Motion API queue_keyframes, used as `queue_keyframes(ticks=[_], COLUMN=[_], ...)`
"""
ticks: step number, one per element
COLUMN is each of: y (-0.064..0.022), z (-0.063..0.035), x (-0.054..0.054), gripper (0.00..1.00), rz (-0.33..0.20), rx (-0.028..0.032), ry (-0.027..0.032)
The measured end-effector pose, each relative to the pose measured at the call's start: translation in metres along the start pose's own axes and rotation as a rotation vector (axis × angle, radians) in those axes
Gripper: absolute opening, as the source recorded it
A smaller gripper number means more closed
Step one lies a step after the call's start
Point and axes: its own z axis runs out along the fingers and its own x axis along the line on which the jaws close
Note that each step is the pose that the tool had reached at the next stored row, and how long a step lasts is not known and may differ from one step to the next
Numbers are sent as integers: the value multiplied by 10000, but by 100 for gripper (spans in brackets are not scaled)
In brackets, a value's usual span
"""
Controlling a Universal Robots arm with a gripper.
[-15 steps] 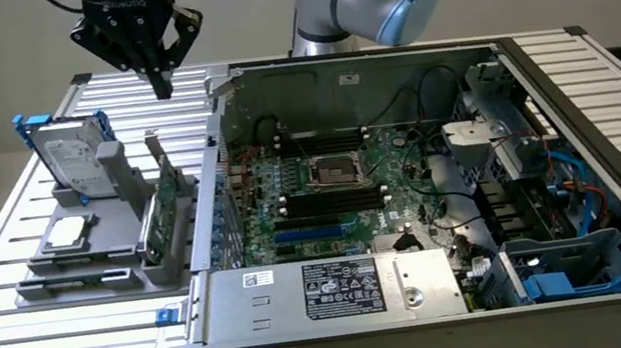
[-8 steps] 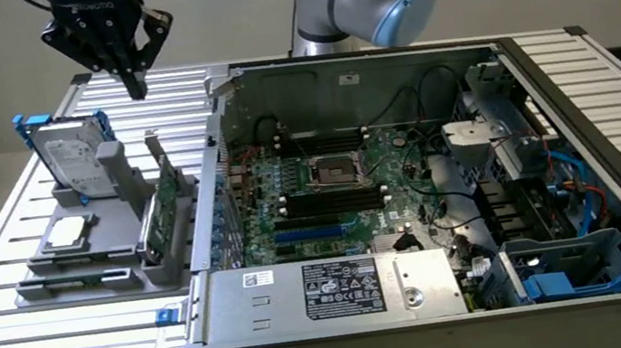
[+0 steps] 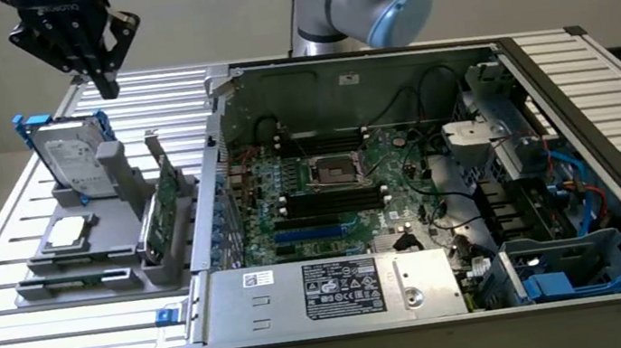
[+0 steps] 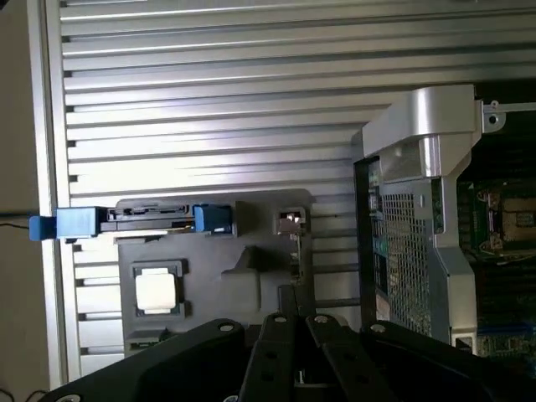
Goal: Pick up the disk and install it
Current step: 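Reach for the disk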
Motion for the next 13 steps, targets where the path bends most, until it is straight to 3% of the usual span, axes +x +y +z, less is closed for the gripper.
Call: queue_keyframes(ticks=[13], y=[96], z=[37], x=[551], gripper=[11], rz=[2], rx=[-96], ry=[13])
